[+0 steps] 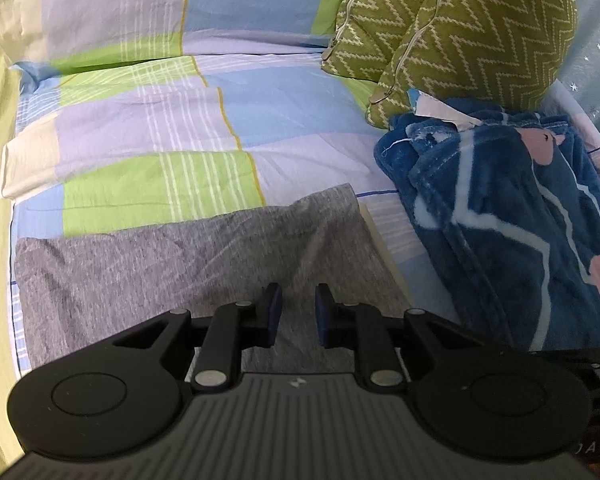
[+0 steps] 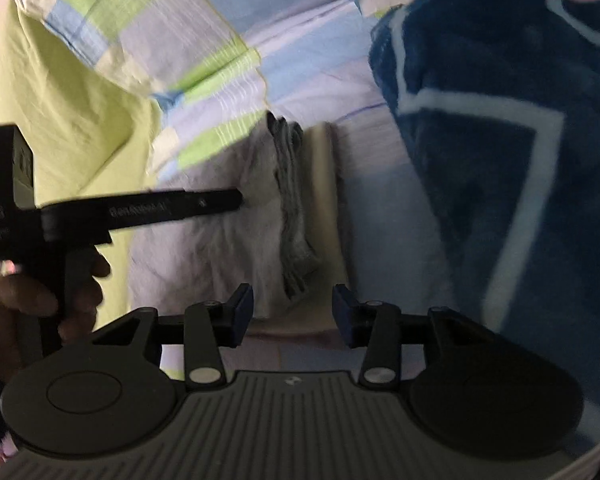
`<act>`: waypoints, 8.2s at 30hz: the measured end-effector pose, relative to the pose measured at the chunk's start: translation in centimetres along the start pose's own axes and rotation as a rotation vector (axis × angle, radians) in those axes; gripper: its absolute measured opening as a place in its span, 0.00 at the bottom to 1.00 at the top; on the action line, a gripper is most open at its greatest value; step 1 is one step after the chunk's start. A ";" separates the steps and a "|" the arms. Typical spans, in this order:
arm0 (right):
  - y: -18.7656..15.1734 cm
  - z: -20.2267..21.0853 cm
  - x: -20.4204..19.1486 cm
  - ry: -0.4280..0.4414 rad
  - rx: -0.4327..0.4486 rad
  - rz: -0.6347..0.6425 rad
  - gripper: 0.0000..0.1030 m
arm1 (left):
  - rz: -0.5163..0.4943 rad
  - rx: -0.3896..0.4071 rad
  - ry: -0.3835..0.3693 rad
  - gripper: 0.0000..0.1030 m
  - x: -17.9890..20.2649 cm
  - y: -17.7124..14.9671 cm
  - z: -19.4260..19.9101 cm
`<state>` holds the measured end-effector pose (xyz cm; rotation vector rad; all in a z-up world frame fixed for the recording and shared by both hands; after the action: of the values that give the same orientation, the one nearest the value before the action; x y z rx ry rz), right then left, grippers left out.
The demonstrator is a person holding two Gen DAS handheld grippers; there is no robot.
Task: Fold clothes
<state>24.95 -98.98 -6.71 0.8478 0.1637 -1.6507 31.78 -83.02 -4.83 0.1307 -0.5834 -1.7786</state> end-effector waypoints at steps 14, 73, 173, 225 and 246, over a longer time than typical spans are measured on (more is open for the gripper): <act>0.7 0.7 0.3 -0.066 0.006 0.049 0.03 | 0.000 0.033 -0.007 0.21 0.7 0.9 -1.4; 1.6 -5.0 -2.9 -0.091 -0.136 0.393 0.00 | -0.143 -0.032 0.133 0.28 -5.2 -11.3 5.1; -3.3 -1.8 -2.8 -0.249 0.181 0.247 0.00 | -0.126 0.089 0.142 0.31 -6.6 -12.0 6.2; -0.6 -3.7 -11.3 -0.169 0.323 0.588 0.05 | 0.015 0.212 0.259 0.38 -7.5 -2.6 6.0; -5.6 -1.6 -7.9 -0.301 0.272 0.653 0.12 | -0.040 0.210 0.321 0.39 -8.3 -10.5 8.7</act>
<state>20.79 -90.28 -4.93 0.7359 -0.5105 -1.1665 21.70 -70.63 -3.72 0.5653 -0.5340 -1.6860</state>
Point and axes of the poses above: each gripper's, at about its wrist camera, not at the fingertips, and z roughly against the way its jaws point, x to its right, y to its top, the point moved 6 cm from there along -z, roughly the way its jaws point, and after that the axes turned 3 degrees about y, right-handed, at the moved point
